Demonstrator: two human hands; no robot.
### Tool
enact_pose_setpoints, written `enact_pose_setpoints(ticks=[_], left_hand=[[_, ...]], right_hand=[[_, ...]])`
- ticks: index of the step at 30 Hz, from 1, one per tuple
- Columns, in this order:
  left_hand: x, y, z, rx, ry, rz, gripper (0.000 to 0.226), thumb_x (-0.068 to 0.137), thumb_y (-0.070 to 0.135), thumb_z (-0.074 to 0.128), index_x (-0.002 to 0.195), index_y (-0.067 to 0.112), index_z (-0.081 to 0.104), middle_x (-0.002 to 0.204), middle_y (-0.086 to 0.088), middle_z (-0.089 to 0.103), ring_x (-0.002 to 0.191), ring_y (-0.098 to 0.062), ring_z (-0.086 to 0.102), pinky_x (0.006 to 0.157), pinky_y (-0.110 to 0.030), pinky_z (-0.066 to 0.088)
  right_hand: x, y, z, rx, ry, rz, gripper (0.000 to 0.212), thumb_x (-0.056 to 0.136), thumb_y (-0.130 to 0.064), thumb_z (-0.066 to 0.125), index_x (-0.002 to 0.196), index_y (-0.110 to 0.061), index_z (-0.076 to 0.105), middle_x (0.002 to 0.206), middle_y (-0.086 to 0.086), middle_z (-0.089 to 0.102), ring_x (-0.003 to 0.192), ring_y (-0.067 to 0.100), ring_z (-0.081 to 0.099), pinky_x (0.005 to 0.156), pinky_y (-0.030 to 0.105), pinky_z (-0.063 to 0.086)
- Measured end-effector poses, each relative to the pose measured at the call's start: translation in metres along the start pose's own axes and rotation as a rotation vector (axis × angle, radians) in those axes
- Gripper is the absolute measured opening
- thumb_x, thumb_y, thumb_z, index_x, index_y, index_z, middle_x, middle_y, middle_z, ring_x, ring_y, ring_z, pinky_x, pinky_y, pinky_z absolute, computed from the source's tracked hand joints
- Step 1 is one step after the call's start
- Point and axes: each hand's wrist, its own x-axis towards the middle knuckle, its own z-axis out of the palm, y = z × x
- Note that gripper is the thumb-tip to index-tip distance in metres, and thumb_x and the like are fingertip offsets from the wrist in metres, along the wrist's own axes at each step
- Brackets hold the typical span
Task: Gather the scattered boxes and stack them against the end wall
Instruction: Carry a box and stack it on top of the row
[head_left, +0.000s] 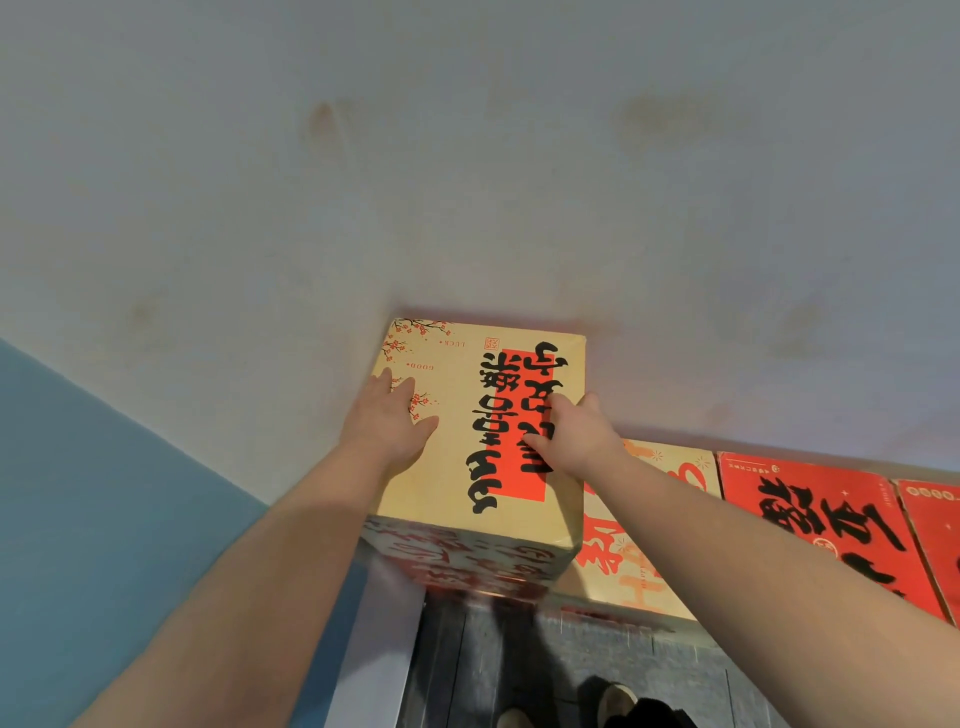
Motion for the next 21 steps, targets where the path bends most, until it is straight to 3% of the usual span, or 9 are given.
enact_pose_setpoints(ticks=[4,11,14,21], left_hand=[[-0.013,0.006,-0.006,0.001,0.001,-0.026,0.072,0.09,0.055,0.046,0.149,0.019,0.026,0.159,-0.008,0.012,0.146,-0.024,0.008,0.117,-0.043,0.02],[-0.073,0.022,-0.028,-0.029,0.022,-0.132,0.071,0.092,0.05,0.049,0.151,0.019,0.022,0.158,-0.012,0.013,0.145,-0.026,0.014,0.116,-0.039,0.021],[-0.122,0.027,-0.03,-0.036,0.058,-0.235,0.071,0.094,0.048,0.047,0.151,0.016,0.02,0.159,-0.014,0.009,0.146,-0.027,0.007,0.117,-0.038,0.016],[-0.264,0.044,0.001,-0.14,0.07,-0.482,0.069,0.094,0.048,0.049,0.15,0.017,0.024,0.159,-0.012,0.011,0.147,-0.024,0.009,0.118,-0.038,0.017]], right_hand=[[-0.007,-0.001,-0.013,-0.066,0.041,-0.053,0.053,0.091,-0.051,0.055,0.133,-0.022,0.043,0.129,0.01,0.041,0.112,0.027,0.052,0.092,0.042,0.052],[-0.03,-0.011,-0.034,-0.228,-0.004,-0.29,0.052,0.093,-0.046,0.053,0.136,-0.018,0.041,0.132,0.013,0.042,0.12,0.032,0.045,0.096,0.047,0.048],[-0.051,-0.013,-0.035,-0.28,-0.024,-0.419,0.055,0.094,-0.046,0.053,0.139,-0.017,0.041,0.137,0.015,0.04,0.127,0.034,0.04,0.1,0.049,0.044],[-0.125,-0.008,-0.016,-0.394,-0.13,-0.682,0.051,0.095,-0.046,0.05,0.133,-0.013,0.044,0.128,0.017,0.045,0.118,0.037,0.045,0.092,0.047,0.047]])
